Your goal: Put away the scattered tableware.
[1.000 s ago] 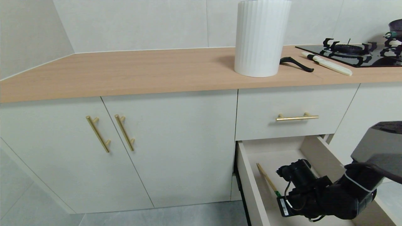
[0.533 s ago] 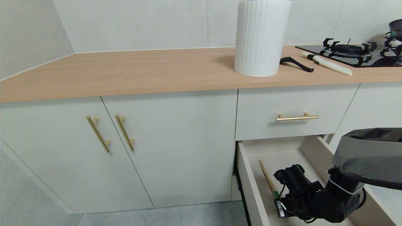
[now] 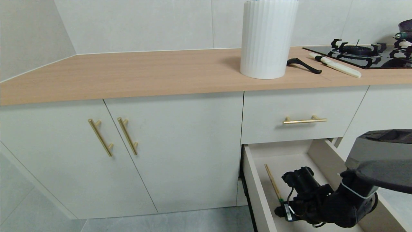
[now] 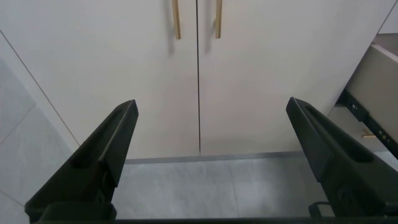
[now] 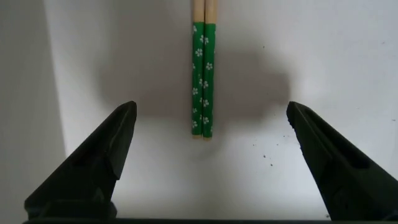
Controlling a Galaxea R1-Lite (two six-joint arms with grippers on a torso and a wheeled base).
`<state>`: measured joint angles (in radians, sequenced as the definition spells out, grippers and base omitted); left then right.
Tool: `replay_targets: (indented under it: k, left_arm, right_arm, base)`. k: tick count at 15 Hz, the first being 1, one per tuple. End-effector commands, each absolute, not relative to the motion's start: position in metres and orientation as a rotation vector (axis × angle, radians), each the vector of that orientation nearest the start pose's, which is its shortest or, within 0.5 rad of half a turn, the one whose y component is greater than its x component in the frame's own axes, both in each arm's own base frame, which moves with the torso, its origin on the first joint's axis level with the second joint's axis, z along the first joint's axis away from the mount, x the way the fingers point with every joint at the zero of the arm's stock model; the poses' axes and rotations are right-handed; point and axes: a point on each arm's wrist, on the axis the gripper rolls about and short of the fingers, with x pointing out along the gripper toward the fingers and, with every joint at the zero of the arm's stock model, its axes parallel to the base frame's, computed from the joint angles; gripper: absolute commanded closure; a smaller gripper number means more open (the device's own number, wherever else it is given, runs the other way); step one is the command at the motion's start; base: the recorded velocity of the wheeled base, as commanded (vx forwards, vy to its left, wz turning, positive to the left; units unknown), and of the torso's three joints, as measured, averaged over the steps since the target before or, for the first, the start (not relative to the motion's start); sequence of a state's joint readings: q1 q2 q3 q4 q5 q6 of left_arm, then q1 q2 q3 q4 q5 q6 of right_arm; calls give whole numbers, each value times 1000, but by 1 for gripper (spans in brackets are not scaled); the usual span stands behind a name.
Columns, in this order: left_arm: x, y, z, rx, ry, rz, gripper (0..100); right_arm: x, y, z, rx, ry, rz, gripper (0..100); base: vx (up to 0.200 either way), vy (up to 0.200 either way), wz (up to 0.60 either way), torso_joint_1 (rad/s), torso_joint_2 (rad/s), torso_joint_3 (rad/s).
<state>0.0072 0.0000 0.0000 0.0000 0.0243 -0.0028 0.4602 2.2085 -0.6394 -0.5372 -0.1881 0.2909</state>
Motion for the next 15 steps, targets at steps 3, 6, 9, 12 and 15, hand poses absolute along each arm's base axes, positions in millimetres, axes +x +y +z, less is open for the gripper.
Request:
replay_targets:
  k: [3,6,9,12,15]
  left_arm:
    - [-23,0,76,-3,-2,32,0]
    - [-23,0,76,-3,-2,32,0]
    - [-23,0,75,-3,0,34,0]
    - [-23,0,75,-3,0,32,0]
    - [-23,0,75,-3,0,32,0]
  right_arm:
    - [271,114,62,11,883,90,0]
    - [251,89,129,33,903,47,0]
    - [220,64,184,77,823,79,0]
    - [195,43,213,19,685,79,0]
    - [192,42,219,23,654,82,0]
  base:
    - [0,0,0,0,0,0]
    - [0,0,0,0,0,0]
    - [0,0,0,0,0,0]
    - [0,0,0,0,0,0]
    - [0,0,0,0,0,0]
